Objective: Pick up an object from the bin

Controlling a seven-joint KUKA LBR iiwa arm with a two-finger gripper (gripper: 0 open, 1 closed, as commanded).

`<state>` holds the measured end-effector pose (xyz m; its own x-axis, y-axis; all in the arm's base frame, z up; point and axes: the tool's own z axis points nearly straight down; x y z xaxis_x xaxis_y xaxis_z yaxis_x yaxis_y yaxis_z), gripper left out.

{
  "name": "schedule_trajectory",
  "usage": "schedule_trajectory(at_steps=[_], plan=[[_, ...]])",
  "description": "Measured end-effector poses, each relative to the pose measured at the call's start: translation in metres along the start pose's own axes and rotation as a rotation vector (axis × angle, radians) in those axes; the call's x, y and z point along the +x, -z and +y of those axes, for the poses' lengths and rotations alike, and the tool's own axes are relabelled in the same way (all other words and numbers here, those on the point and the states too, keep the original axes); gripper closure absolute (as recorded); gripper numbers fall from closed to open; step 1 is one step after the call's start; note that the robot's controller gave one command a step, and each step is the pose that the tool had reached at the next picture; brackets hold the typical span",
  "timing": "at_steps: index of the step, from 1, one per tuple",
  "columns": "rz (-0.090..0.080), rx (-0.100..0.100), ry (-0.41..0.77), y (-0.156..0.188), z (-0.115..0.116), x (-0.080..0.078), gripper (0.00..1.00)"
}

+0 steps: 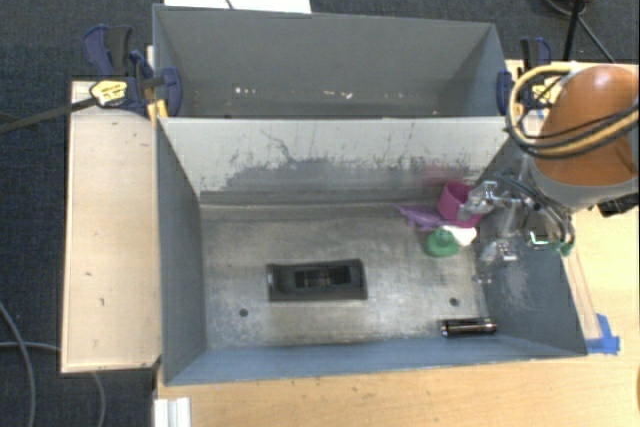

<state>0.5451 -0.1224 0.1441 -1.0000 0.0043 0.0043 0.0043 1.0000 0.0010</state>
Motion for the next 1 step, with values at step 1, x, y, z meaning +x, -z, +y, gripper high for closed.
schedule_trajectory(at_steps=[1], plan=[[-0.008,0.001,0.003,0.0039,0.0003,-0.0021,0.00]])
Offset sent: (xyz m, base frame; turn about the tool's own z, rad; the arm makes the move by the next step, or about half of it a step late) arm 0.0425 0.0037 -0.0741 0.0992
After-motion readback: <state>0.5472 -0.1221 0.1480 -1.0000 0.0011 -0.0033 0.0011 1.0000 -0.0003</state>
